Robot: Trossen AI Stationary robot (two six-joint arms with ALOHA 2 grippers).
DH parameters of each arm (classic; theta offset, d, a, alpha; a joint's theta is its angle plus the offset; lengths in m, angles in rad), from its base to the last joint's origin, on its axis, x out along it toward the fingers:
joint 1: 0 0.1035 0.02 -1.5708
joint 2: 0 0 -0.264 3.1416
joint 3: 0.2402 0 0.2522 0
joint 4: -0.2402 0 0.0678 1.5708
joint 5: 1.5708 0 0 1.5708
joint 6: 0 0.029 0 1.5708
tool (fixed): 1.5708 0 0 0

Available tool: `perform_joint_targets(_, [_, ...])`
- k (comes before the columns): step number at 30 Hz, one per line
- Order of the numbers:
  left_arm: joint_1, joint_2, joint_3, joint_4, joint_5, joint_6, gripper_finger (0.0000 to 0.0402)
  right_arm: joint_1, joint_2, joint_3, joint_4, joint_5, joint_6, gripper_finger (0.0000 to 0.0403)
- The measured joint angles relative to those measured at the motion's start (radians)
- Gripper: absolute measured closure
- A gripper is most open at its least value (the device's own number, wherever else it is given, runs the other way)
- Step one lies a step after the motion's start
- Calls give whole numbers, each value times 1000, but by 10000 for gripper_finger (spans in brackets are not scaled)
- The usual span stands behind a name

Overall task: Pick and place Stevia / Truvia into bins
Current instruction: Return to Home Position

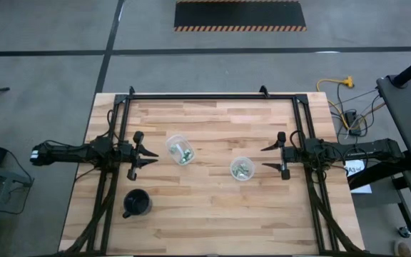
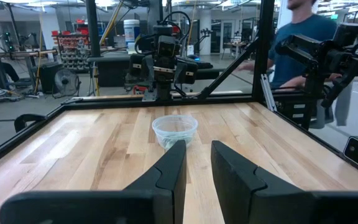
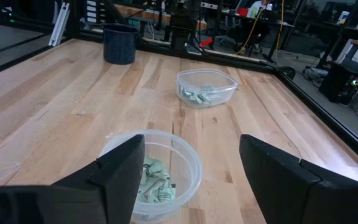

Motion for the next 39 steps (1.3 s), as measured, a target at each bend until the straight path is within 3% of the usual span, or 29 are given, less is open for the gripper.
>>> perform_joint_targets(39, [0,0,0,0,0,0,344,0,0,0,0,0,0,150])
